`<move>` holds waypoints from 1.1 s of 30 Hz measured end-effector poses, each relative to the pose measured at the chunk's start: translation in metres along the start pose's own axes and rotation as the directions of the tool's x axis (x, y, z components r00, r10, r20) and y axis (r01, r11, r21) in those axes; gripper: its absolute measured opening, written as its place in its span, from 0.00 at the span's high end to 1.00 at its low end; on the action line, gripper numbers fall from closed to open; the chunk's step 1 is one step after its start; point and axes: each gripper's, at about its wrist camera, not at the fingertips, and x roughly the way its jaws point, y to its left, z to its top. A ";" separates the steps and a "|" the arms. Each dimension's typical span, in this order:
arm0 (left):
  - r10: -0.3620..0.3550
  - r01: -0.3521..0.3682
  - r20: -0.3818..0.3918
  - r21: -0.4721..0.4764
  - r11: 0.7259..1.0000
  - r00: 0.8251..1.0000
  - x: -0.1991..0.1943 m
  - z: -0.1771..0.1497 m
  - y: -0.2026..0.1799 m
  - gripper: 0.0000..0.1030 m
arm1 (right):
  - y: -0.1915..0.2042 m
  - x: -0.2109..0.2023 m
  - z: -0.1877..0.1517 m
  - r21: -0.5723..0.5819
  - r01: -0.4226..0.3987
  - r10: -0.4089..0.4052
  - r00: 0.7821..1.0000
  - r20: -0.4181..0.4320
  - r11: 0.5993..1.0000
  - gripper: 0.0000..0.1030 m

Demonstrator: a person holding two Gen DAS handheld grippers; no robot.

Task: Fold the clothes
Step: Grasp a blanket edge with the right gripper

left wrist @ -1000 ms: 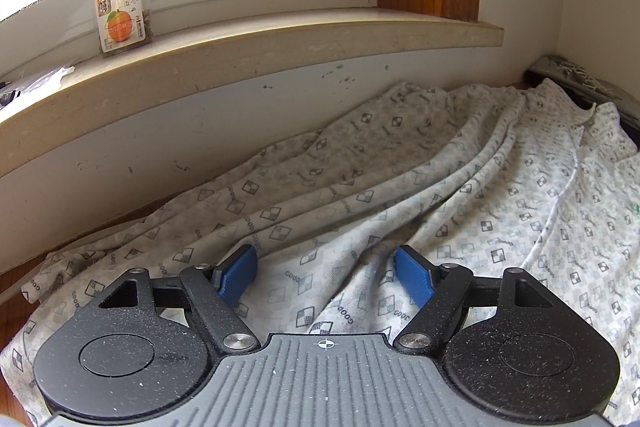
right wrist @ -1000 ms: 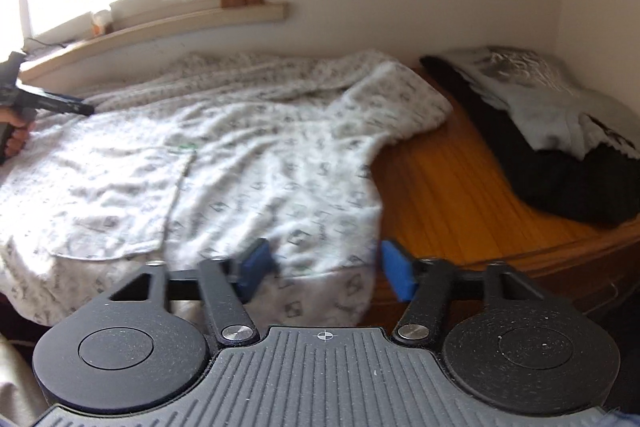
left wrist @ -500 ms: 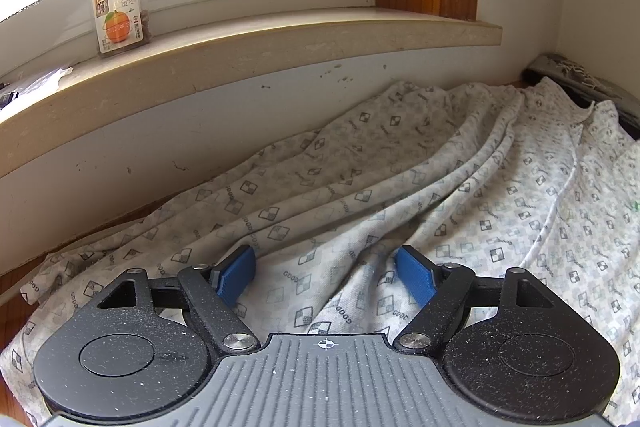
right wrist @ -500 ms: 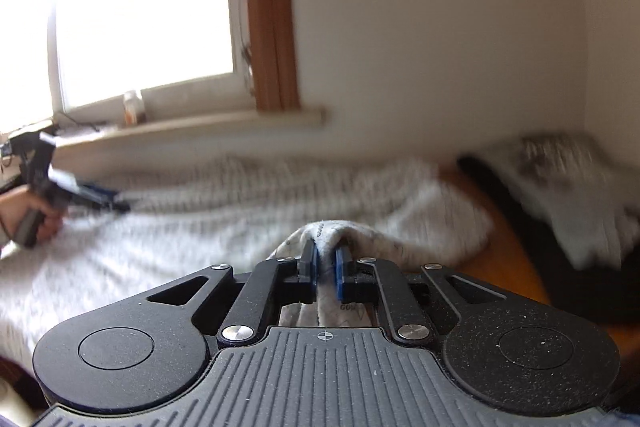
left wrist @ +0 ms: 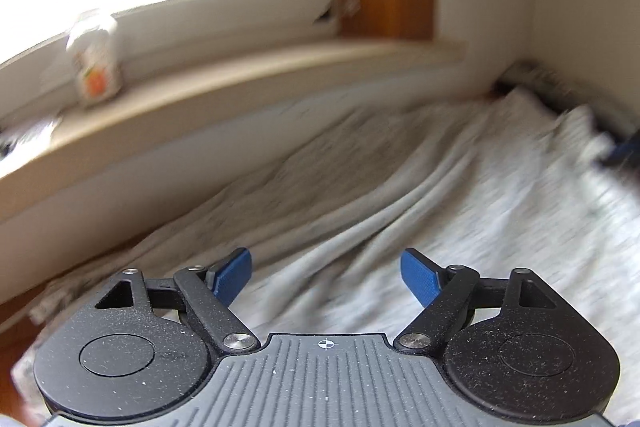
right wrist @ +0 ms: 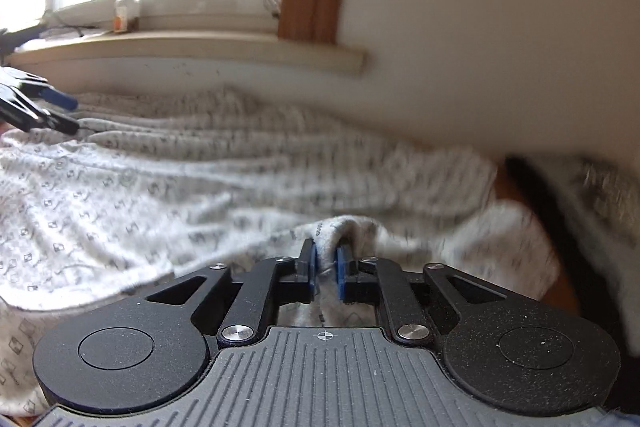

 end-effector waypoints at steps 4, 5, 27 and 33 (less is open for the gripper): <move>-0.140 0.139 0.020 0.030 0.990 0.990 0.004 0.020 -0.071 0.16 | -0.006 -0.010 -0.010 0.053 -0.010 0.010 1.000 -0.002 0.999 0.50; -0.173 0.172 0.017 0.050 0.984 0.985 0.008 0.023 -0.095 0.16 | -0.006 -0.015 -0.012 0.059 -0.007 0.006 1.000 0.003 0.998 0.46; -0.185 0.186 0.012 -0.078 0.979 0.983 0.013 -0.026 -0.015 0.12 | 0.042 -0.105 -0.087 0.131 -0.001 0.004 1.000 -0.027 0.991 0.38; -0.247 0.257 0.087 -0.128 0.958 0.965 -0.007 -0.032 0.019 0.11 | 0.055 -0.116 -0.075 0.111 0.076 -0.064 0.992 -0.108 0.991 0.84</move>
